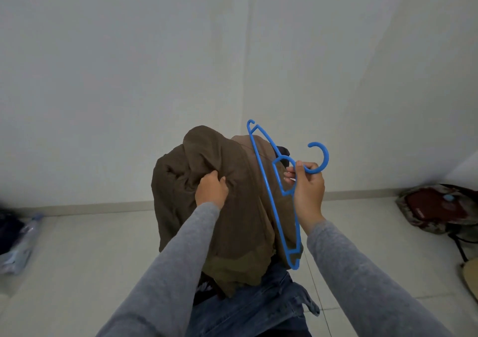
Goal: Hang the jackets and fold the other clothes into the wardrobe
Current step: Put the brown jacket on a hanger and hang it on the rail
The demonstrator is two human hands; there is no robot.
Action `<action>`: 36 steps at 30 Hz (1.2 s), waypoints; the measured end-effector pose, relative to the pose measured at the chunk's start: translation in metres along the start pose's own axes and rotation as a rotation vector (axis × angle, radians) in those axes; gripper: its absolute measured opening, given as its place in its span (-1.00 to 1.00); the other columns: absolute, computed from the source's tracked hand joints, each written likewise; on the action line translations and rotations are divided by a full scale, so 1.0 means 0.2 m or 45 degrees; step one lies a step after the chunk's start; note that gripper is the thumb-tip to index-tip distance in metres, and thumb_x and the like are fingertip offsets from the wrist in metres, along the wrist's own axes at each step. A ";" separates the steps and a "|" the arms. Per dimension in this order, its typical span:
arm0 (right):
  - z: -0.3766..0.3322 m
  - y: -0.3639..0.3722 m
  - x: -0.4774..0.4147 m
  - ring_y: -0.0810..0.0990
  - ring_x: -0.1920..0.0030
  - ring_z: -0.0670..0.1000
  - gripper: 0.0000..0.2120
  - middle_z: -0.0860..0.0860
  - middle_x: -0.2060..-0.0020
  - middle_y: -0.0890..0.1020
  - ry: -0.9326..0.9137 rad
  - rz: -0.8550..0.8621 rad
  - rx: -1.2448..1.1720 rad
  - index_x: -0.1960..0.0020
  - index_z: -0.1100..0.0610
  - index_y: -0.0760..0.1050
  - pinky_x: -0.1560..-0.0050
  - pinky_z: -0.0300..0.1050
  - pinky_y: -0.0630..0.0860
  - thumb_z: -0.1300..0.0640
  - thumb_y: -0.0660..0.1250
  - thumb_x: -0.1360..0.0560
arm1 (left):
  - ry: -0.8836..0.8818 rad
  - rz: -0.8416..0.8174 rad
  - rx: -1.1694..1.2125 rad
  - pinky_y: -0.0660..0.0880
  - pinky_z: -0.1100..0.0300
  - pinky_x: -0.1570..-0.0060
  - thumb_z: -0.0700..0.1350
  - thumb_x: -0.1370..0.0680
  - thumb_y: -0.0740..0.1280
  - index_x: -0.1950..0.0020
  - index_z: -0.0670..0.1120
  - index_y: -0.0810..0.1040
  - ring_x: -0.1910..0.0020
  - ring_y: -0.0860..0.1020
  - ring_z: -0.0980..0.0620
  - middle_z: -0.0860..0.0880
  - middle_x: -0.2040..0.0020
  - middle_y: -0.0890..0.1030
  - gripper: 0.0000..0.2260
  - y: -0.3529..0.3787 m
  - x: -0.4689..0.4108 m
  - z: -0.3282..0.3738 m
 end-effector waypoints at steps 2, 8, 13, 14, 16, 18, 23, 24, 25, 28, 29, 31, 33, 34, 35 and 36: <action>0.00 0.00 0.00 0.59 0.25 -0.09 -0.86 -0.01 0.26 0.59 0.003 0.012 -0.010 0.14 0.06 0.43 0.16 -0.33 0.58 0.14 0.18 -0.60 | 0.088 -0.116 -0.094 0.45 0.05 -0.11 -0.05 -0.60 0.20 -0.13 -0.18 0.52 -0.10 0.54 -0.16 -0.16 -0.10 0.58 -0.76 0.06 0.09 -0.07; 0.00 0.04 0.00 0.60 0.25 -0.10 -0.85 0.00 0.25 0.60 0.004 -0.009 -0.029 0.14 0.06 0.43 0.17 -0.33 0.58 0.14 0.19 -0.60 | -0.008 0.217 0.455 0.50 -0.02 -0.07 -0.01 -0.42 0.43 0.02 -0.07 0.42 0.04 0.52 -0.08 -0.08 0.05 0.52 -0.73 -0.01 0.20 -0.25; 0.03 0.03 0.00 0.60 0.24 -0.08 -0.86 0.00 0.24 0.60 0.008 -0.033 -0.036 0.13 0.07 0.44 0.13 -0.28 0.60 0.14 0.19 -0.60 | -0.563 0.174 0.723 0.19 0.00 -0.40 0.23 -0.27 0.52 -0.52 -0.17 -0.06 -0.44 0.21 -0.17 -0.16 -0.47 0.16 0.09 -0.04 0.05 -0.14; 0.04 0.03 0.00 0.60 0.24 -0.09 -0.86 0.00 0.24 0.60 0.008 -0.043 -0.034 0.13 0.08 0.44 0.13 -0.29 0.60 0.14 0.19 -0.60 | -0.546 0.239 0.677 0.24 -0.01 -0.37 0.26 -0.26 0.51 -0.51 -0.16 -0.03 -0.41 0.25 -0.17 -0.16 -0.45 0.19 0.08 -0.05 0.05 -0.14; 0.04 0.02 0.00 0.60 0.25 -0.10 -0.86 0.01 0.24 0.60 0.002 -0.057 -0.027 0.12 0.09 0.45 0.15 -0.31 0.59 0.13 0.19 -0.60 | -0.442 0.410 0.637 0.35 0.01 -0.27 0.26 -0.25 0.51 -0.46 -0.16 0.11 -0.32 0.37 -0.16 -0.14 -0.36 0.29 -0.01 -0.07 0.06 -0.14; 0.03 0.02 -0.01 0.61 0.24 -0.10 -0.88 0.02 0.23 0.61 -0.009 -0.076 -0.024 0.08 0.12 0.46 0.16 -0.33 0.58 0.13 0.19 -0.60 | -0.275 0.560 0.587 0.41 0.01 -0.23 0.24 -0.24 0.52 -0.39 -0.15 0.21 -0.26 0.40 -0.13 -0.13 -0.31 0.32 -0.09 -0.10 0.05 -0.13; 0.04 0.03 -0.01 0.61 0.19 -0.05 -0.83 0.04 0.20 0.62 0.004 -0.224 -0.022 -0.06 0.16 0.53 0.06 -0.21 0.60 0.15 0.19 -0.60 | 0.164 0.485 -0.185 0.10 -0.15 -0.37 0.25 -0.28 0.47 -0.52 0.02 0.06 -0.51 0.01 -0.15 -0.13 -0.54 0.00 -0.04 -0.21 -0.08 -0.06; 0.04 0.04 0.00 0.61 0.18 -0.04 -0.83 0.05 0.20 0.63 0.003 -0.253 -0.018 -0.05 0.14 0.54 0.05 -0.19 0.60 0.15 0.19 -0.60 | 0.274 0.409 -0.384 0.02 -0.17 -0.40 0.25 -0.32 0.43 -0.53 0.06 0.03 -0.53 -0.09 -0.13 -0.11 -0.56 -0.08 -0.08 -0.23 -0.12 -0.04; 0.04 0.06 0.00 0.61 0.17 -0.03 -0.83 0.06 0.19 0.63 0.007 -0.274 -0.009 -0.04 0.11 0.55 0.04 -0.17 0.60 0.16 0.18 -0.61 | 0.408 0.332 -0.559 -0.08 -0.17 -0.42 0.23 -0.38 0.39 -0.52 0.08 0.09 -0.53 -0.15 -0.11 -0.08 -0.56 -0.12 -0.19 -0.24 -0.16 -0.02; 0.03 0.09 0.01 0.61 0.14 0.01 -0.82 0.11 0.13 0.63 0.012 -0.311 0.022 -0.02 0.07 0.55 0.01 -0.14 0.60 0.16 0.17 -0.61 | 0.804 0.103 -0.765 -0.26 -0.07 -0.44 0.12 -0.53 0.27 -0.28 -0.02 0.48 -0.53 0.01 -0.02 -0.05 -0.52 0.19 -0.63 -0.25 -0.22 0.04; 0.03 0.10 0.01 0.61 0.13 0.02 -0.82 0.12 0.12 0.63 0.009 -0.329 0.027 -0.03 0.07 0.55 0.00 -0.13 0.59 0.16 0.16 -0.61 | 0.845 0.024 -0.672 -0.24 -0.03 -0.46 0.09 -0.55 0.25 -0.19 -0.06 0.53 -0.48 0.19 -0.01 -0.06 -0.42 0.39 -0.69 -0.25 -0.21 0.04; 0.00 0.12 0.03 0.60 0.10 0.01 -0.82 0.12 0.11 0.62 -0.013 -0.373 0.037 -0.03 0.05 0.54 -0.01 -0.15 0.58 0.16 0.15 -0.62 | 0.800 -0.142 -0.299 0.11 -0.01 -0.46 0.06 -0.56 0.27 -0.05 -0.08 0.55 -0.20 0.48 -0.05 -0.06 -0.11 0.60 -0.77 -0.27 -0.17 0.04; -0.01 0.13 0.03 0.60 0.03 0.00 -0.83 0.07 0.08 0.62 0.000 -0.423 0.067 -0.04 0.02 0.53 -0.02 -0.19 0.57 0.14 0.16 -0.62 | 0.760 -0.320 -0.028 0.43 0.02 -0.17 0.05 -0.54 0.31 0.06 -0.06 0.53 0.04 0.53 0.00 0.00 0.09 0.58 -0.81 -0.30 -0.12 0.07; -0.01 0.14 0.03 0.60 -0.01 -0.02 -0.84 0.04 0.06 0.62 0.016 -0.455 0.094 -0.05 -0.01 0.52 -0.05 -0.18 0.55 0.11 0.17 -0.61 | 0.773 -0.361 0.049 0.46 0.07 -0.05 0.04 -0.52 0.33 0.11 -0.05 0.52 0.10 0.53 0.03 0.03 0.15 0.57 -0.83 -0.33 -0.11 0.10; -0.02 0.15 0.03 0.59 -0.04 -0.04 -0.85 -0.01 0.04 0.62 0.030 -0.493 0.123 -0.07 -0.05 0.52 -0.10 -0.15 0.53 0.06 0.19 -0.60 | 0.779 -0.373 0.127 0.44 0.13 0.04 0.02 -0.51 0.36 0.14 -0.04 0.51 0.15 0.52 0.07 0.05 0.21 0.56 -0.85 -0.36 -0.09 0.13; -0.04 0.17 0.03 0.58 -0.06 -0.06 -0.87 -0.06 0.02 0.62 0.041 -0.535 0.156 -0.08 -0.11 0.52 -0.15 -0.09 0.51 0.02 0.22 -0.58 | 0.786 -0.362 0.207 0.40 0.18 0.10 -0.01 -0.50 0.38 0.17 -0.04 0.51 0.21 0.49 0.10 0.06 0.26 0.54 -0.86 -0.42 -0.08 0.18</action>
Point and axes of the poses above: each hand's wrist, its own x-axis away from the middle knuckle, its own y-axis out of the palm, z = x × y, the point moved 3 cm from there along -x, towards the middle knuckle
